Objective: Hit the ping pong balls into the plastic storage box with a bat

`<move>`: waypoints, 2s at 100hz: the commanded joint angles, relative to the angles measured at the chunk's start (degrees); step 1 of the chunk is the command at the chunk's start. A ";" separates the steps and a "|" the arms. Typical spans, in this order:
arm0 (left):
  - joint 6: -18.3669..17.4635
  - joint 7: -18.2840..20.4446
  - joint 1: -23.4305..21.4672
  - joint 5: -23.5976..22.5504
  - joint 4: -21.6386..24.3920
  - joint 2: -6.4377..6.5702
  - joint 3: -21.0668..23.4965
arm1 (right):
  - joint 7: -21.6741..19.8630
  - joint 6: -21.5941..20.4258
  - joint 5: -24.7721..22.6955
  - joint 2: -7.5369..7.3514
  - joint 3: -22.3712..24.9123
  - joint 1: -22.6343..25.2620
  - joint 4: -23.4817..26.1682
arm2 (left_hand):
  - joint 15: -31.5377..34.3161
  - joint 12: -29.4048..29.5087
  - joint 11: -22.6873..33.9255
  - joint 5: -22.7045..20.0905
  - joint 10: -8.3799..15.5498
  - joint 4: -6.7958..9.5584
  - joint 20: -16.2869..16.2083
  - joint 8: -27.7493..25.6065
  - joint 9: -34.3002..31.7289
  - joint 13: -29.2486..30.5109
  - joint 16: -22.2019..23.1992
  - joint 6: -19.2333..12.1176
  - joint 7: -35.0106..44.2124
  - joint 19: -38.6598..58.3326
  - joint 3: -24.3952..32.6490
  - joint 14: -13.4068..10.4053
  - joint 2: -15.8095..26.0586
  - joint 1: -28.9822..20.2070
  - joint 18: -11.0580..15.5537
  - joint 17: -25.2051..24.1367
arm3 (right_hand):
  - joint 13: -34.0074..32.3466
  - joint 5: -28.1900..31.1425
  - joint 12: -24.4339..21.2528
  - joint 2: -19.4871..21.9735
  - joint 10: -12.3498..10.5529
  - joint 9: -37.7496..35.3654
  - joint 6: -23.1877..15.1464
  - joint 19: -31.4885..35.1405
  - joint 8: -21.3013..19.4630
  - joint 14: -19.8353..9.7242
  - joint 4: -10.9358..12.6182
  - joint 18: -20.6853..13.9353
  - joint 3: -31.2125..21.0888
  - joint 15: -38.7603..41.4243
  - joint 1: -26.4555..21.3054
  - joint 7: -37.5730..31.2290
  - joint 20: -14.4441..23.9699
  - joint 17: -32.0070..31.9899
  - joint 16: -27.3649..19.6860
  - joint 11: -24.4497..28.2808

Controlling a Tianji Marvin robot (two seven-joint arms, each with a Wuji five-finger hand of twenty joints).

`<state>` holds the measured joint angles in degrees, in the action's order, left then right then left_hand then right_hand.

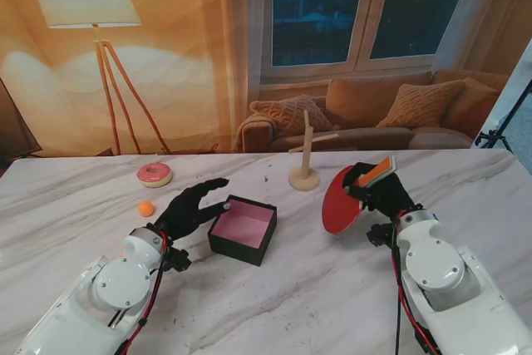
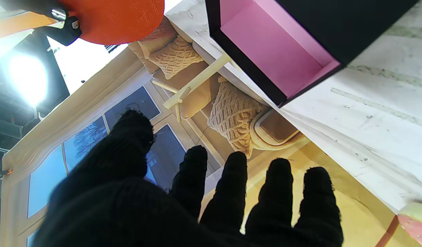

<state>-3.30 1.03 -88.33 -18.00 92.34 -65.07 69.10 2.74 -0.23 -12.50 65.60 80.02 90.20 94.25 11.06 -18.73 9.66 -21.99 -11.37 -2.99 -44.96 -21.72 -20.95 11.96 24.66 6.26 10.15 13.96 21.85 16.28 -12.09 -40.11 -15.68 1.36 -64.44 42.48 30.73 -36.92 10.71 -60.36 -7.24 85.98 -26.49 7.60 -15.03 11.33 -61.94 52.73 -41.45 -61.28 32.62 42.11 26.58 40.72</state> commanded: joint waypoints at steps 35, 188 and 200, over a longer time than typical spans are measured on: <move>0.27 4.92 -2.55 -5.13 2.99 1.87 6.00 | 1.83 0.39 4.30 1.58 -4.85 2.80 3.20 | 1.24 -2.00 0.85 -2.96 -0.59 0.37 -2.04 -0.30 -1.85 1.28 1.36 0.67 1.56 0.49 -0.54 0.04 -1.00 -1.69 0.15 1.03 | -1.02 3.98 1.18 6.36 -3.94 -2.15 2.14 2.90 -0.99 -1.90 0.88 -1.08 -2.36 2.47 -7.26 -1.54 0.04 -0.28 1.11 3.82; 14.14 9.89 9.36 -24.21 -15.83 4.42 5.27 | 1.35 0.96 6.47 1.64 -5.47 4.40 4.12 | 8.68 -6.41 5.69 -1.29 7.45 -0.81 6.23 -3.09 7.45 -0.85 7.47 -5.09 10.64 41.03 21.62 6.13 -11.58 -1.77 -5.99 -2.00 | 0.08 3.30 1.70 7.25 -4.34 -1.33 1.16 4.98 -1.64 -2.12 0.58 -1.64 -0.99 4.82 -6.40 -1.83 1.06 -1.73 1.34 4.94; 14.31 10.03 11.44 -23.77 -18.05 4.43 3.70 | 1.22 0.93 7.29 1.68 -5.40 4.57 4.34 | 9.35 -6.34 5.97 -0.31 7.63 -0.98 6.33 -2.85 8.31 -0.41 7.50 -5.18 10.71 42.25 22.30 6.83 -12.14 -2.18 -6.19 -1.26 | 0.11 3.31 1.81 7.41 -4.43 -1.29 1.02 5.15 -1.71 -2.15 0.60 -1.71 -0.98 4.98 -6.42 -1.88 1.13 -1.66 1.39 5.03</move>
<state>10.83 9.93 -77.69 -42.03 74.74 -60.64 73.12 4.85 0.65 -5.89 67.08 74.52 94.42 98.01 19.69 -24.23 14.98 -23.97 -4.79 -3.29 -39.37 -24.44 -14.97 11.94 31.76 2.70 20.48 54.58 42.40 21.29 -22.83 -40.15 -20.55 -0.30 -64.43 42.50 30.83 -35.26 10.77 -60.34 -7.09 88.57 -27.17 7.60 -14.83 11.38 -59.85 56.13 -41.93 -61.29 32.93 40.93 27.30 41.46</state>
